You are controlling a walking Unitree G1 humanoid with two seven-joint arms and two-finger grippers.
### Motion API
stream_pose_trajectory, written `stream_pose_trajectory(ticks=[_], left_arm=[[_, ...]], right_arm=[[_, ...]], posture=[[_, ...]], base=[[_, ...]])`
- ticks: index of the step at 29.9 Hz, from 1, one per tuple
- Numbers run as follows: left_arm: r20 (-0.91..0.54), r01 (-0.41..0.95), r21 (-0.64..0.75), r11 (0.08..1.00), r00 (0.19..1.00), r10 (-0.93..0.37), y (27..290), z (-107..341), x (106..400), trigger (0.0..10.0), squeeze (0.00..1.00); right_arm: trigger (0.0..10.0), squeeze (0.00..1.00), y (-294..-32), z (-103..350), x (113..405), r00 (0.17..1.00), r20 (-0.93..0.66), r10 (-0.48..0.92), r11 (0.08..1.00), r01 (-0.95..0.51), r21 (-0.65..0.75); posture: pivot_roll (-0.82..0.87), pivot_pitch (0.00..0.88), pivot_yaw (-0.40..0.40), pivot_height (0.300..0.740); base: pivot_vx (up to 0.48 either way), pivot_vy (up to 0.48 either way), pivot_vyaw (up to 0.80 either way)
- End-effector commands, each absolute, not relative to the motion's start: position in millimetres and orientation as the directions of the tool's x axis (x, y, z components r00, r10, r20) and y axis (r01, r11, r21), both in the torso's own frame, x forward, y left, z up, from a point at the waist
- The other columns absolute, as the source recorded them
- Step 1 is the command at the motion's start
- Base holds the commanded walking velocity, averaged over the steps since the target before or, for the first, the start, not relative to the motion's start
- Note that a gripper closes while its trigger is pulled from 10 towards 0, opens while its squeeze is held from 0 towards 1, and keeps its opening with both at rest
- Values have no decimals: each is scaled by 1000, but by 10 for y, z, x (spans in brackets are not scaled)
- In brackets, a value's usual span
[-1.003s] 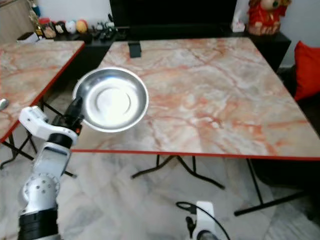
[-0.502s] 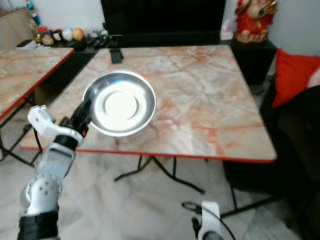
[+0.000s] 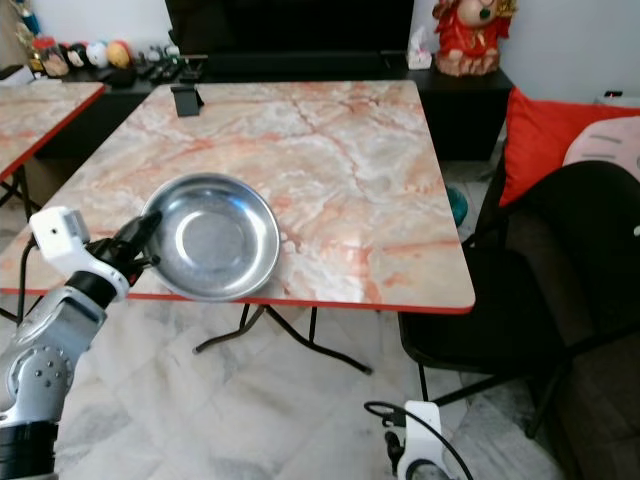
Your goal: Setting the table
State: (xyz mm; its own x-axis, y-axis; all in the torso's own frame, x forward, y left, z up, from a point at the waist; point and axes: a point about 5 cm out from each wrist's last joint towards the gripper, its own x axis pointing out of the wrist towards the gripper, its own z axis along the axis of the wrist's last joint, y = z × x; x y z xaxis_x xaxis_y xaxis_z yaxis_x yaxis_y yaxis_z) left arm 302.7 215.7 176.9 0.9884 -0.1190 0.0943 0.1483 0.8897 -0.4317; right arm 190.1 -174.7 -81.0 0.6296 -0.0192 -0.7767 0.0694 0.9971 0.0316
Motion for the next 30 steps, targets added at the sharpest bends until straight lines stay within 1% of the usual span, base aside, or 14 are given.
stream_pose_trajectory(ticks=[1, 6, 10, 25, 28, 30], left_arm=[[95, 144, -459, 877, 989, -113, 2150, 1732, 3030, 10000, 0], [88, 147, -473, 869, 989, -119, 2101, 1689, 3031, 10000, 0], [89, 140, -484, 864, 990, -111, 2111, 1685, 3035, 10000, 0], [105, 145, -501, 853, 989, -107, 2116, 1700, 3051, 10000, 0], [110, 154, -502, 851, 987, -114, 2104, 1711, 3060, 10000, 0], [112, 156, -503, 850, 987, -115, 2101, 1715, 3063, 10000, 0]], right_arm=[[10000, 0, -1733, -807, 1911, 629, -777, -15, 997, 73, 40], [10000, 0, -1732, -809, 1908, 629, -778, -14, 996, 77, 45], [10000, 0, -1735, -809, 1906, 629, -777, -13, 997, 67, 37], [10000, 0, -1733, -815, 1893, 628, -779, -8, 997, 66, 43], [10000, 0, -1733, -812, 1898, 630, -777, -9, 997, 70, 45], [10000, 0, -1734, -809, 1903, 634, -773, -11, 996, 76, 48]], posture=[[-61, 0, 49, 740], [-59, 0, 48, 740], [-56, 0, 47, 740], [-58, 0, 50, 740], [-57, 0, 50, 740], [-56, 0, 48, 740]], base=[[0, 0, 0], [0, 0, -700], [0, 0, 0], [304, 0, 0], [352, 0, -567], [352, 0, 0]])
